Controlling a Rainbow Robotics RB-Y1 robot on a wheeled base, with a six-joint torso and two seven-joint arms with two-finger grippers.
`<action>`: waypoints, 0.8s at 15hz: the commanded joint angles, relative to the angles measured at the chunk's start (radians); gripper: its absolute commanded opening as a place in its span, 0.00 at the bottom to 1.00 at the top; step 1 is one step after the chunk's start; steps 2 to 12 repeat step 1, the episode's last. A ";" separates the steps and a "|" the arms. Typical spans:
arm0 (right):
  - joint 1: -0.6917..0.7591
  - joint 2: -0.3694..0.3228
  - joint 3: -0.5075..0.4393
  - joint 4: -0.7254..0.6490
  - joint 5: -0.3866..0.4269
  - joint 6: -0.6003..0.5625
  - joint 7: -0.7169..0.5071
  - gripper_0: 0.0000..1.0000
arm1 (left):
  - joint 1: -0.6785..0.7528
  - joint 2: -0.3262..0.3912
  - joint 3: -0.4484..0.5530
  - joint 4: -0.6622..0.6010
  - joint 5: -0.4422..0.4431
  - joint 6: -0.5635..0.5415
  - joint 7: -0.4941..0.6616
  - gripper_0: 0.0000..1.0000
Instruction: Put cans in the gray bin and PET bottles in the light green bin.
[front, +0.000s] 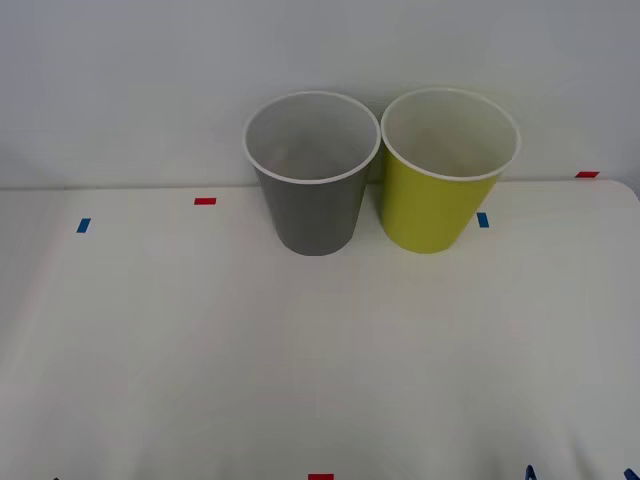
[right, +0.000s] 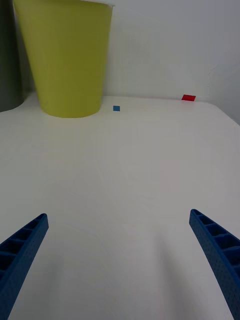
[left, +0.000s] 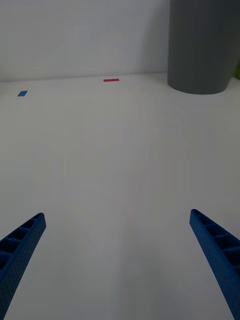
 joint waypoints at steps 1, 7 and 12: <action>0.000 0.000 0.000 0.000 0.000 0.000 0.000 0.98 | 0.000 0.000 0.000 0.000 0.000 0.000 0.000 1.00; 0.000 0.000 0.000 0.000 0.000 0.000 0.000 0.98 | 0.000 0.000 0.000 0.000 0.000 0.000 0.000 1.00; 0.000 0.000 0.000 0.000 0.000 0.000 0.000 0.98 | 0.000 0.000 0.000 0.000 0.000 0.000 0.000 1.00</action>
